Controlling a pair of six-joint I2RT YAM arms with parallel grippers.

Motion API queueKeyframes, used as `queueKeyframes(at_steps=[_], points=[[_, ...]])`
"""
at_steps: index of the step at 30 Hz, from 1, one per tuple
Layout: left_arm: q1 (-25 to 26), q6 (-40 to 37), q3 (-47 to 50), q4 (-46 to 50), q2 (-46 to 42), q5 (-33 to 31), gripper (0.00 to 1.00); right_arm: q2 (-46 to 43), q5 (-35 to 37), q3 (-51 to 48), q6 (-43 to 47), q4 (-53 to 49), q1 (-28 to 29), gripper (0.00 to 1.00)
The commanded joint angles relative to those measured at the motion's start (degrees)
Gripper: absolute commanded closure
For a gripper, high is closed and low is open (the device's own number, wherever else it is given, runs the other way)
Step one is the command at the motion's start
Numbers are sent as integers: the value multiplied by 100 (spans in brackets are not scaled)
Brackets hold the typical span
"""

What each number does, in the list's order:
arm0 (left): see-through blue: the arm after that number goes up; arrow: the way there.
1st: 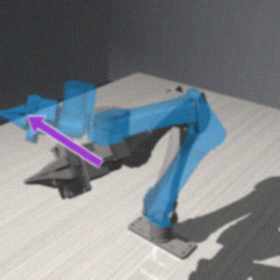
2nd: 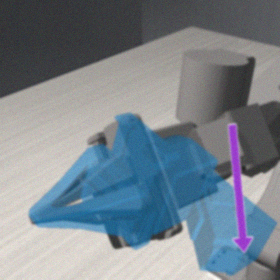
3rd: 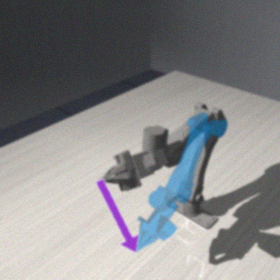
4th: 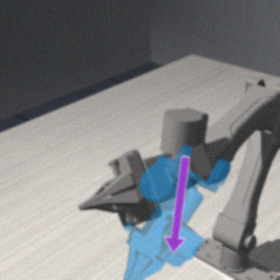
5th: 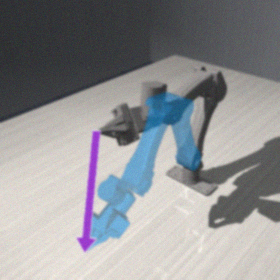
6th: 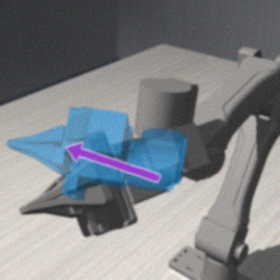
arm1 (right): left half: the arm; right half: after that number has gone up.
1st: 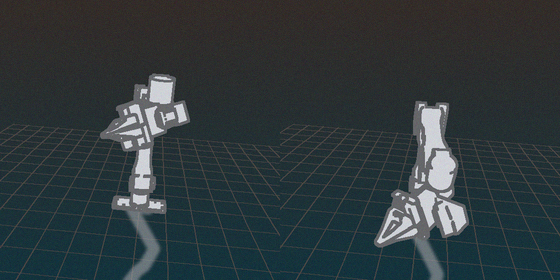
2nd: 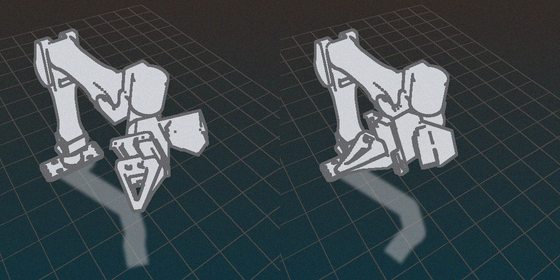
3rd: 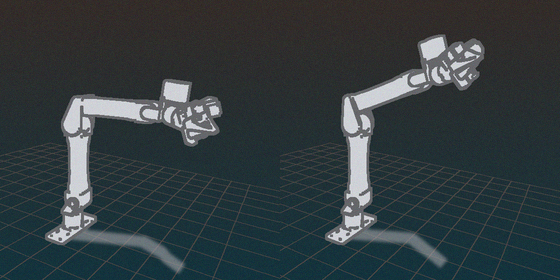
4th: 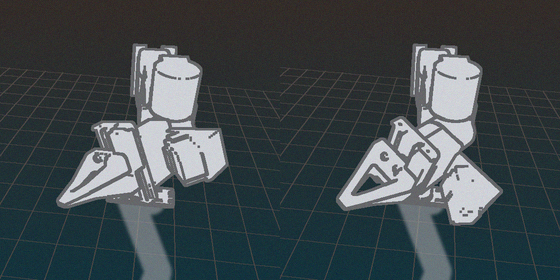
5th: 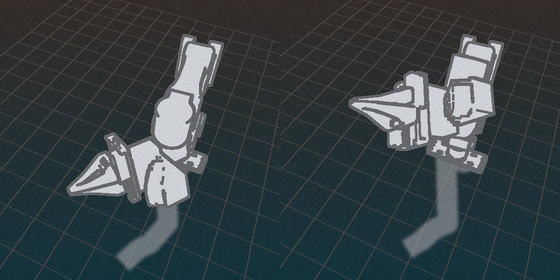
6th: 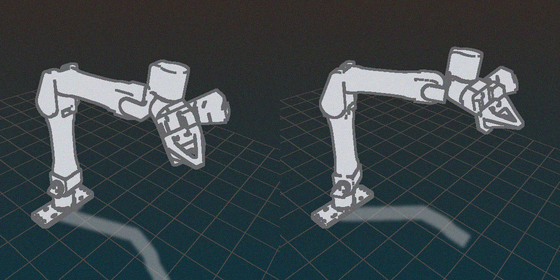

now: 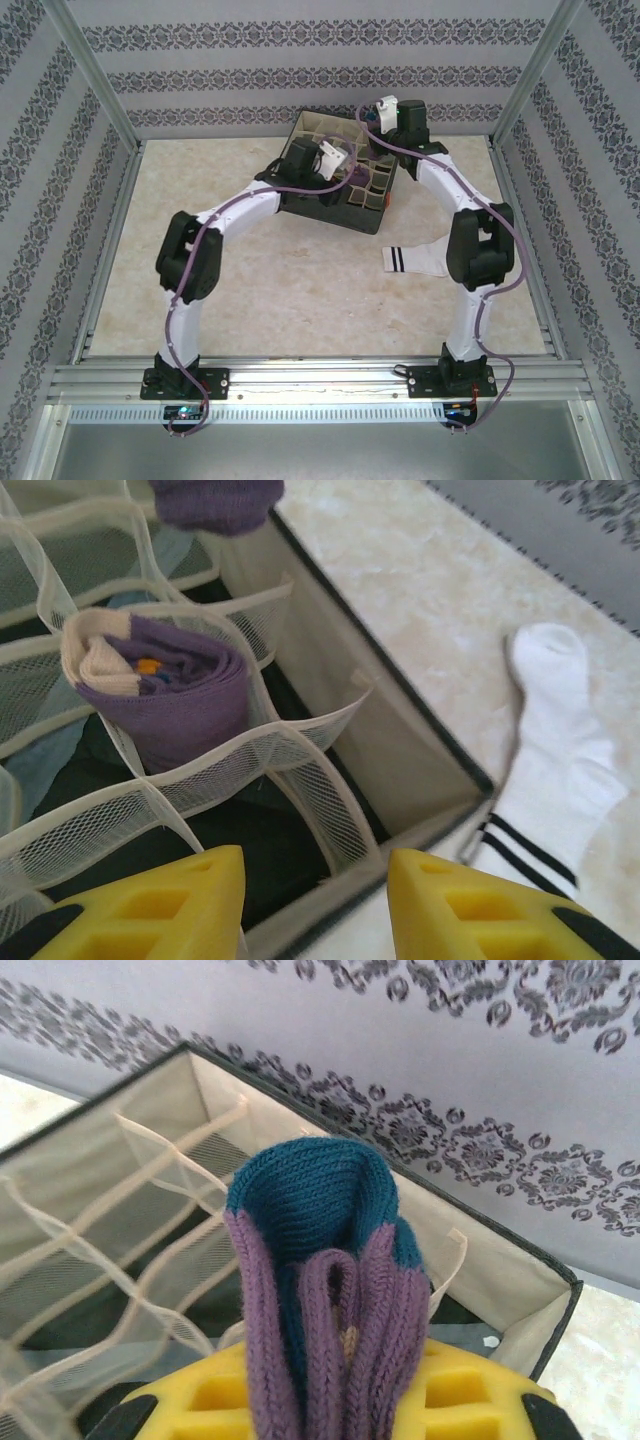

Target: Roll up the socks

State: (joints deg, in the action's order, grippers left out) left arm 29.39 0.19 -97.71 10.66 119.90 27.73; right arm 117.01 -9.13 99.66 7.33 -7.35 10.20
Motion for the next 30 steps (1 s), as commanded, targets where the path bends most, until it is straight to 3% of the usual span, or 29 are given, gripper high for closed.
queueKeyframes(at_steps=[1,9,15,21,23,30], points=[[-56,-70,-511,712,384,-154,59,308,39,444,568,-105,-170,100],[-64,40,-855,858,866,-357,61,957,-343,556,794,-134,-360,100],[-93,118,-802,865,886,-347,61,1422,-41,674,1563,-379,-264,100],[-177,172,-741,949,837,-358,61,1619,-12,671,1699,-520,-256,96],[-212,215,-714,931,810,-372,61,1649,-4,645,1696,-535,-255,91],[-255,274,-715,912,790,-373,61,1385,106,514,1323,-455,-261,49]])
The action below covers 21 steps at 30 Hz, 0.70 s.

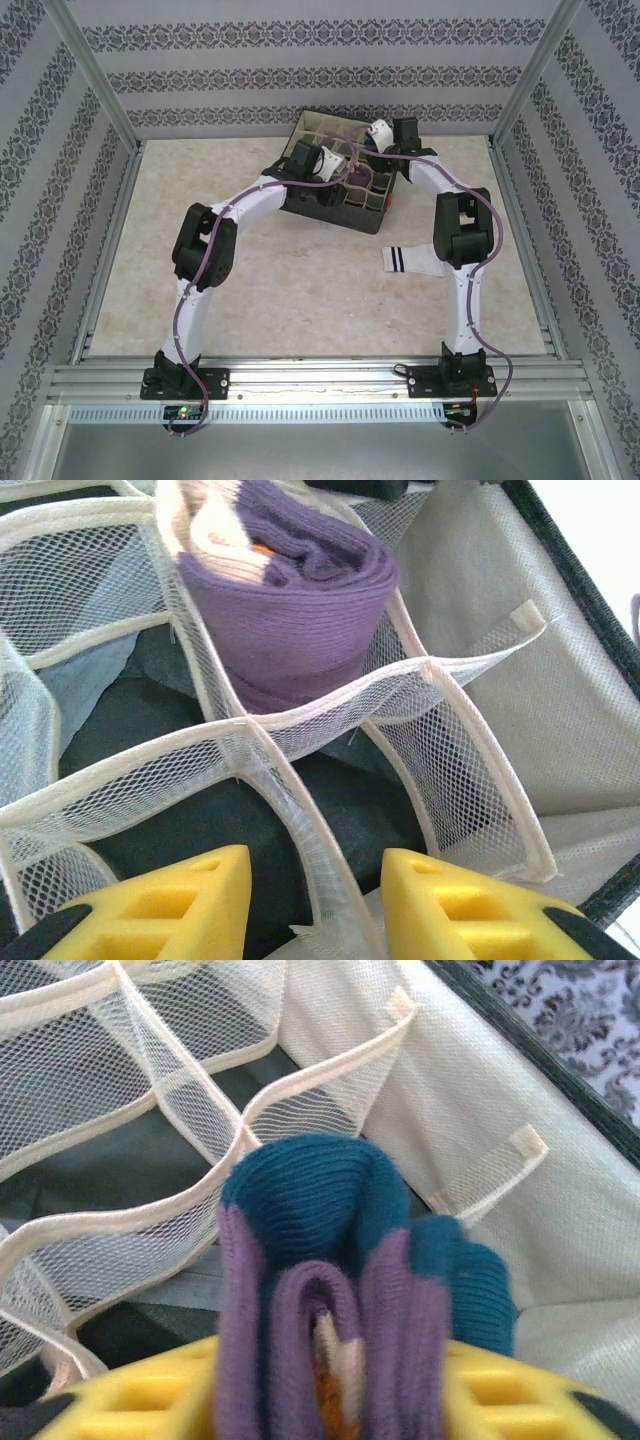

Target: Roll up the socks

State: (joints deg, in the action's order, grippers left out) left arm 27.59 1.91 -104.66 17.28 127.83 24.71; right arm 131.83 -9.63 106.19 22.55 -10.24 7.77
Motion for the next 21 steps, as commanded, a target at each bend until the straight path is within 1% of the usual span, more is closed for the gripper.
queueKeyframes(at_steps=[1,7,13,16,21], points=[[-79,103,-19,250,-12,-71,61,-158,195,-176,-314,-92,-23,44],[-85,105,-3,284,-39,-81,61,-464,146,-187,-1001,89,-144,35],[-90,122,23,285,-47,-76,61,-679,-22,-92,-1476,-3,-173,30],[-95,126,15,276,-50,-75,61,-653,-19,123,-1690,-291,-172,30],[-90,131,25,294,-65,-87,61,-632,-121,223,-1864,-528,-147,35]])
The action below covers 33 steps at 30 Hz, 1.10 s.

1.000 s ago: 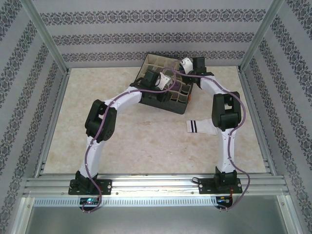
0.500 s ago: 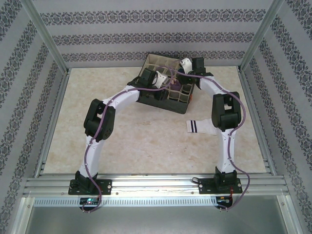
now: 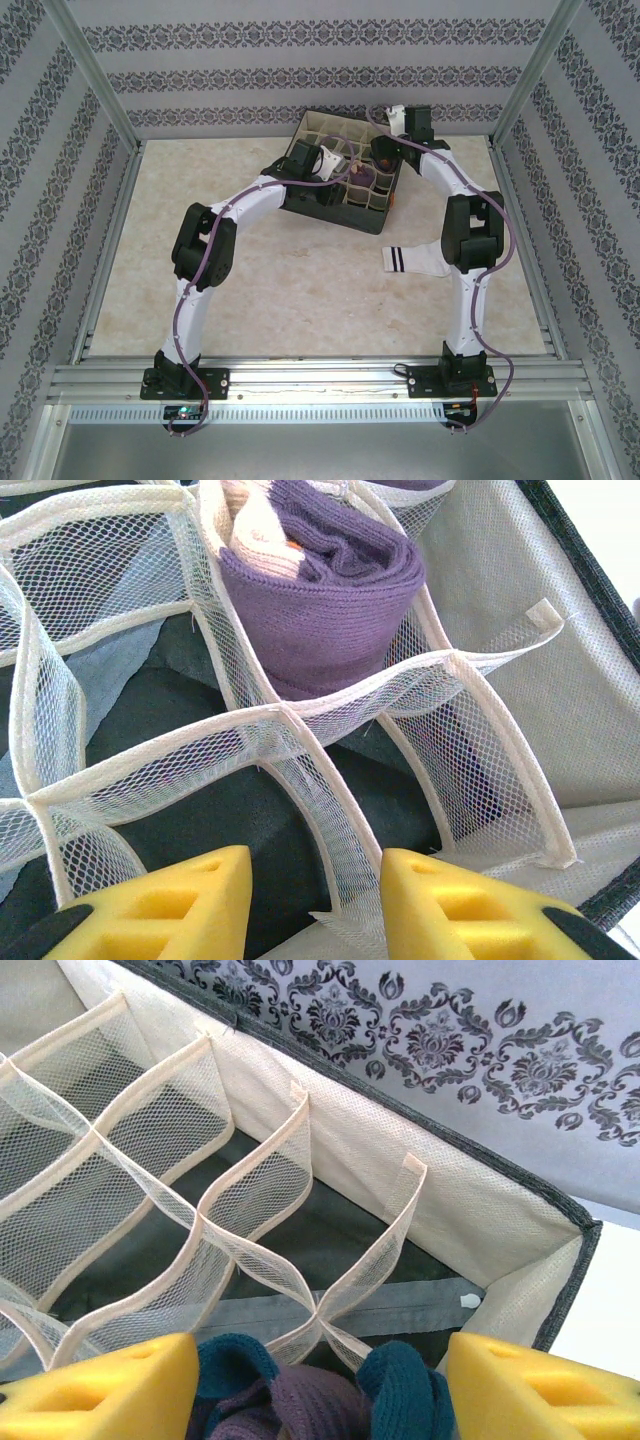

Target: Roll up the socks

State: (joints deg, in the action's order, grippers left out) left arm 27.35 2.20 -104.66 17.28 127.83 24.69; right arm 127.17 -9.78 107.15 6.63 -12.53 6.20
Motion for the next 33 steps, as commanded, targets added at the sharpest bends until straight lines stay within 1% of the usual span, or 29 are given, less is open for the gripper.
queueKeyframes(at_steps=[1,7,12,18,20,22,25,30,33], points=[[-68,90,29,301,-78,-82,61,-187,-79,104,-300,-314,12,36],[-68,-116,97,294,-259,19,61,-458,91,103,-563,-504,5,36],[-72,-313,288,52,-573,250,56,-942,315,-10,-839,-798,15,36],[-76,-397,798,-279,-1096,494,54,-1662,459,-557,-1224,-1051,17,36],[-76,-438,1049,-328,-1314,532,53,-1931,460,-803,-1411,-1245,28,38],[-81,-519,1325,-330,-1546,522,53,-2225,417,-1188,-1674,-1377,31,40],[-74,-602,1898,-398,-1945,469,53,-2817,370,-2086,-2064,-1427,110,42],[-76,-558,3061,-614,-2705,457,53,-3957,756,-4042,-2667,-1413,402,48],[-67,-479,3693,-747,-3126,494,53,-4355,708,-5002,-3027,-1318,497,53]])
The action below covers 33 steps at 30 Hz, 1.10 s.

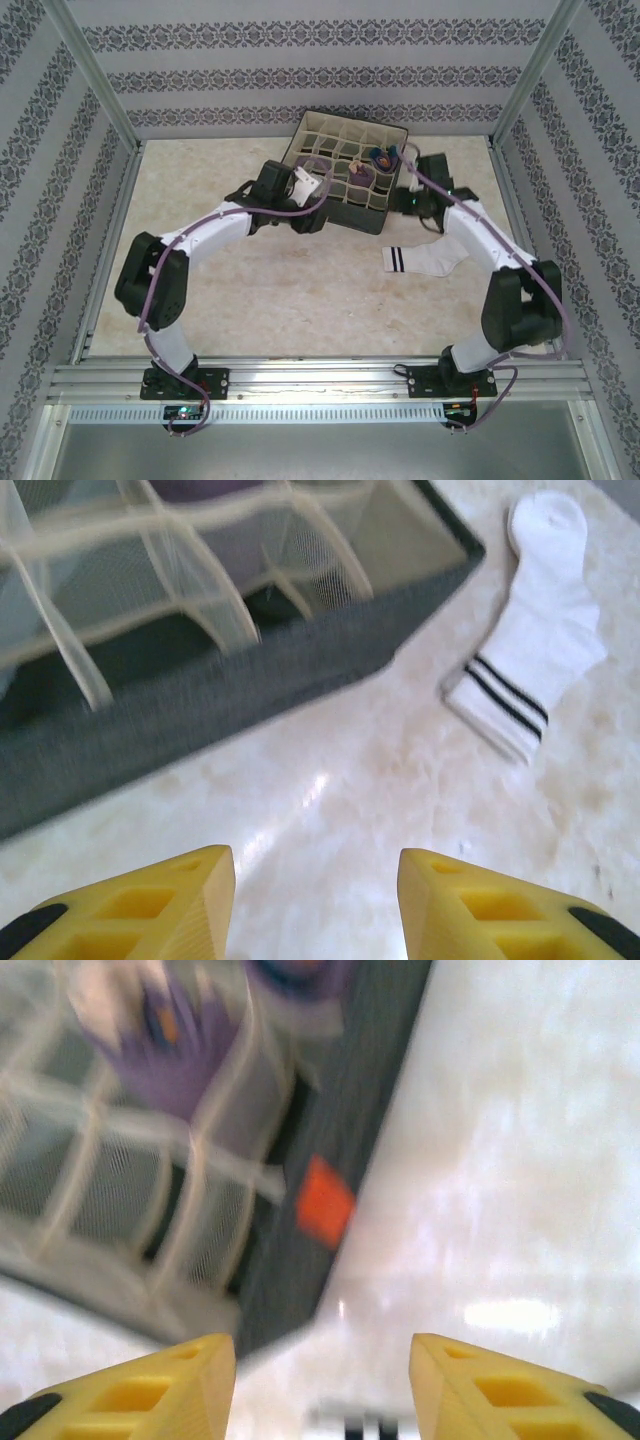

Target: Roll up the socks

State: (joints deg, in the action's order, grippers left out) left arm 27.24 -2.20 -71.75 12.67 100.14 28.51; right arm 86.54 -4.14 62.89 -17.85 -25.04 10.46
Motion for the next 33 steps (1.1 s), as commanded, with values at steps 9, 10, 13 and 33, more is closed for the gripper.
queueKeyframes(at_steps=[9,10,13,33], points=[[-35,243,1757,-572,-1196,199,54,306,25,-1294,-735,367,660,57],[-35,252,1854,-580,-1251,205,54,464,58,-1244,-692,358,741,58],[-18,272,2122,-606,-1426,180,54,907,168,-1085,-616,203,1068,62],[-8,132,3268,-758,-2185,38,55,473,1362,-1894,-747,-361,4559,70]])
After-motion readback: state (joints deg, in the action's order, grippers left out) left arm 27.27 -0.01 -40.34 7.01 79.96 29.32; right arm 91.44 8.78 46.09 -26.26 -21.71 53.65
